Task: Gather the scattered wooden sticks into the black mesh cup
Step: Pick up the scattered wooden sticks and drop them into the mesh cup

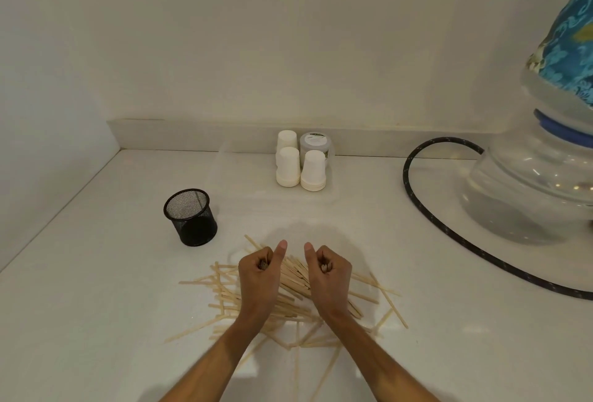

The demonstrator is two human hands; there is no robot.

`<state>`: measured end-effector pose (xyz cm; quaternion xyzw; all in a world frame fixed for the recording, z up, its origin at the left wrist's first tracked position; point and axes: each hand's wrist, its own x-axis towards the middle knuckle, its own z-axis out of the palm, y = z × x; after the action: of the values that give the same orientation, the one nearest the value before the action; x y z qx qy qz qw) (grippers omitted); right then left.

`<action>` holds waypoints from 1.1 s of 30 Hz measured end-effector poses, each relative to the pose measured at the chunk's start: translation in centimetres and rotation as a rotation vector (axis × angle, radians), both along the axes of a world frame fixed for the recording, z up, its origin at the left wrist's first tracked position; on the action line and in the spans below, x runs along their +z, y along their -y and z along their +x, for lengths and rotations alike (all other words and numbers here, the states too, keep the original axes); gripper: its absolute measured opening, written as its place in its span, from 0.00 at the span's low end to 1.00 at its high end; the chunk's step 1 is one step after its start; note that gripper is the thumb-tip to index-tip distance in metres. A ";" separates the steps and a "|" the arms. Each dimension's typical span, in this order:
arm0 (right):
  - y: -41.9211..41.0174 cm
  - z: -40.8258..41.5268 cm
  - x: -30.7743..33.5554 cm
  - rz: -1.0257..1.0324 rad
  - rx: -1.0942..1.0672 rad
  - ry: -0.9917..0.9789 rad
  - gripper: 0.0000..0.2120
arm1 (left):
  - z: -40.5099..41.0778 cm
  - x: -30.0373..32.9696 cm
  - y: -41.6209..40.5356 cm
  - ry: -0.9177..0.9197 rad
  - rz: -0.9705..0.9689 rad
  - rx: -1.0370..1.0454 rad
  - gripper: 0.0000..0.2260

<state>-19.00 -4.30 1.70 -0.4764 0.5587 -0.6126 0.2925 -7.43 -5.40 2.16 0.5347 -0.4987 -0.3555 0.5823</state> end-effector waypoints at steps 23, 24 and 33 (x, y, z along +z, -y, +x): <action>0.8 -0.7 -0.6 0.197 0.046 -0.023 0.26 | 1.6 -0.8 1.1 -0.007 0.106 -0.073 0.28; 1.3 -0.5 0.0 0.188 0.040 -0.008 0.26 | 2.0 -0.2 1.5 -0.036 0.093 -0.066 0.28; 6.6 5.2 5.9 0.084 0.182 0.309 0.26 | 7.8 4.4 6.2 -0.179 -0.057 0.023 0.26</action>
<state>-13.77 -10.91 7.63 -0.4126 0.4870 -0.6256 0.4486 0.34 -11.63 6.59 0.4896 -0.4483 -0.3810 0.6436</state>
